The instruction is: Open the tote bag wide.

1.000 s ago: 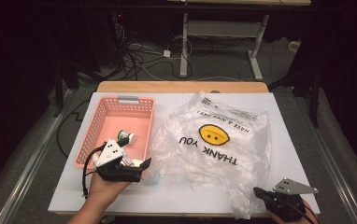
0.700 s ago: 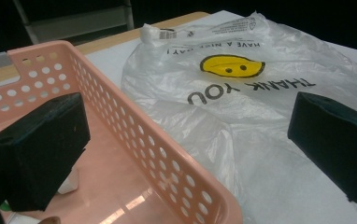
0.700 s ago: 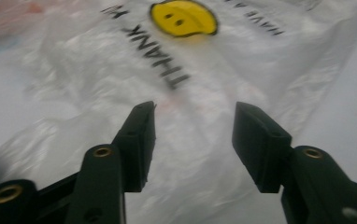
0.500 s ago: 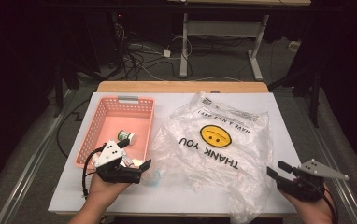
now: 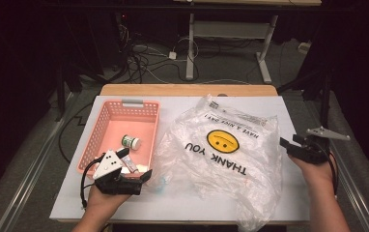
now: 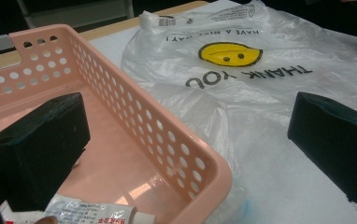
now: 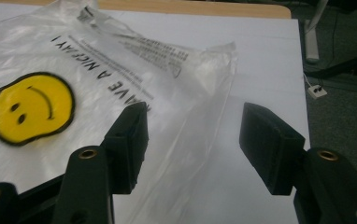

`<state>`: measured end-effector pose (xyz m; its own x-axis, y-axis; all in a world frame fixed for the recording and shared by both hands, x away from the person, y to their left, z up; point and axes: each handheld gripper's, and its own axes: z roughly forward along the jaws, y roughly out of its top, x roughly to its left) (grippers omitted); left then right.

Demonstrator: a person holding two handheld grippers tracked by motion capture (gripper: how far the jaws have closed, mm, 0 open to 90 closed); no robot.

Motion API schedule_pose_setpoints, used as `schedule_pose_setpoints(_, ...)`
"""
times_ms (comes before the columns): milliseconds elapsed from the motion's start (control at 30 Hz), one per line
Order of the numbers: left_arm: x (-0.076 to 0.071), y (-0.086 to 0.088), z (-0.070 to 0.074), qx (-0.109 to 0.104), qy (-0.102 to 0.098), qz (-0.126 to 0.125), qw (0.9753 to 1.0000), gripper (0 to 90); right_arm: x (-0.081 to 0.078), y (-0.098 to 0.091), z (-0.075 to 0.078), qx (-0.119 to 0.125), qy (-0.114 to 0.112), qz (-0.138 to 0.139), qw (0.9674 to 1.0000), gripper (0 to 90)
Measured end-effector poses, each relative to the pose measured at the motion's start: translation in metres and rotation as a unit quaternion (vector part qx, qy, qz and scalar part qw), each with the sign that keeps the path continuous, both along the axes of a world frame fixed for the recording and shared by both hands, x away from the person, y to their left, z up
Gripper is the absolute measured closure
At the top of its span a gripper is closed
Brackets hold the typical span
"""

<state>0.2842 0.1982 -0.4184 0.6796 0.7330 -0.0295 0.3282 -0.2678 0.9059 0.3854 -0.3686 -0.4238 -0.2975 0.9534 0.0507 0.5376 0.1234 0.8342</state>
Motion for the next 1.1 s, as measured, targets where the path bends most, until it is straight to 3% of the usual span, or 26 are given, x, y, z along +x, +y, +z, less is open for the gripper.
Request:
schedule_pose_setpoints(233, -0.007, 0.001, 0.000, 0.002, -0.001, 0.007, 1.0000, 0.0, 0.061, 0.001, -0.004, 0.000, 0.025, -0.012, 0.9996, 43.5)
schedule_pose_setpoints(300, -0.007, 0.001, 0.000, 0.001, 0.000, 0.008, 1.0000, 0.0, 0.068, 0.000, -0.004, 0.005, 0.027, -0.016, 0.9995, 43.4)
schedule_pose_setpoints(367, -0.008, 0.001, 0.000, 0.000, 0.001, 0.008, 1.0000, 0.0, 0.088, -0.001, -0.005, 0.011, 0.041, -0.025, 0.9988, 42.6)
schedule_pose_setpoints(467, -0.008, 0.000, 0.000, -0.001, -0.001, 0.005, 1.0000, 0.0, 0.101, -0.004, -0.012, 0.012, 0.058, -0.033, 0.9977, 41.8)
schedule_pose_setpoints(600, -0.007, -0.001, -0.001, 0.001, 0.002, 0.002, 1.0000, 0.0, 0.109, -0.003, -0.024, 0.023, 0.082, -0.012, 0.9962, 43.0)
schedule_pose_setpoints(700, -0.008, -0.002, -0.002, 0.000, 0.002, 0.001, 1.0000, 0.0, 0.111, 0.001, -0.029, 0.022, 0.093, 0.002, 0.9955, 51.6)
schedule_pose_setpoints(867, -0.009, -0.004, 0.000, -0.001, -0.001, -0.001, 1.0000, 0.0, 0.111, 0.008, -0.034, -0.003, 0.110, 0.017, 0.9937, 88.5)
schedule_pose_setpoints(1000, -0.010, -0.006, 0.000, 0.000, 0.000, -0.004, 1.0000, 0.0, 0.107, 0.002, -0.028, -0.013, 0.096, -0.003, 0.9953, 90.0)
schedule_pose_setpoints(1100, -0.010, -0.006, 0.000, 0.000, 0.000, -0.004, 1.0000, 0.0, 0.099, -0.013, -0.022, -0.018, 0.079, -0.031, 0.9962, 90.0)
